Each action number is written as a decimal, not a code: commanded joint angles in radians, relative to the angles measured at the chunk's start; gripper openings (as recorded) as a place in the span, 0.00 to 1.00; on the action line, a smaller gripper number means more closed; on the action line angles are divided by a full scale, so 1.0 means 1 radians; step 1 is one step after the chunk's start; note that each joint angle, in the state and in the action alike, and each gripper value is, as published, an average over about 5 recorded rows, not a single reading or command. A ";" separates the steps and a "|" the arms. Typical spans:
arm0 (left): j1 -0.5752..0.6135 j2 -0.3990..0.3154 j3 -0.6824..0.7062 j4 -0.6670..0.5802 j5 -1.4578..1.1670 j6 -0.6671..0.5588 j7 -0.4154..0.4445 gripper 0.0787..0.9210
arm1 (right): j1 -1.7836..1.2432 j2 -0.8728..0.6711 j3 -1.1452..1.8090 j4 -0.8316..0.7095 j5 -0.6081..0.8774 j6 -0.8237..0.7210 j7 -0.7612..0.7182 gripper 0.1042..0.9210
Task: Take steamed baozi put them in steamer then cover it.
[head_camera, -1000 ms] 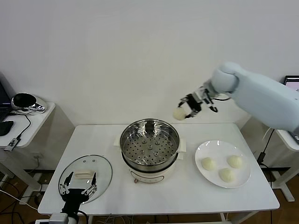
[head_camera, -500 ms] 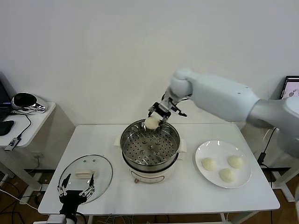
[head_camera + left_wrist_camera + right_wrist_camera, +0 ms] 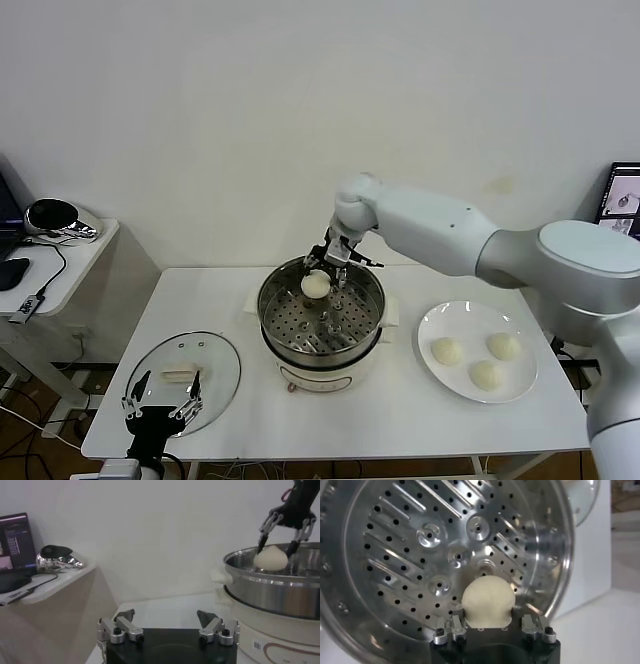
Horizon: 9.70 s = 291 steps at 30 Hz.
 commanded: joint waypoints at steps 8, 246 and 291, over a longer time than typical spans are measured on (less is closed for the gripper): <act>0.000 -0.004 0.000 -0.011 -0.004 0.000 -0.002 0.88 | -0.033 0.049 0.018 -0.086 -0.168 0.084 0.055 0.72; 0.007 -0.045 0.025 -0.052 0.068 0.011 -0.008 0.88 | -0.641 -0.859 0.500 0.482 0.038 -0.717 -0.151 0.88; 0.018 -0.044 0.034 -0.074 0.066 0.001 -0.014 0.88 | 0.355 -0.490 0.005 0.589 0.547 -0.631 -0.174 0.61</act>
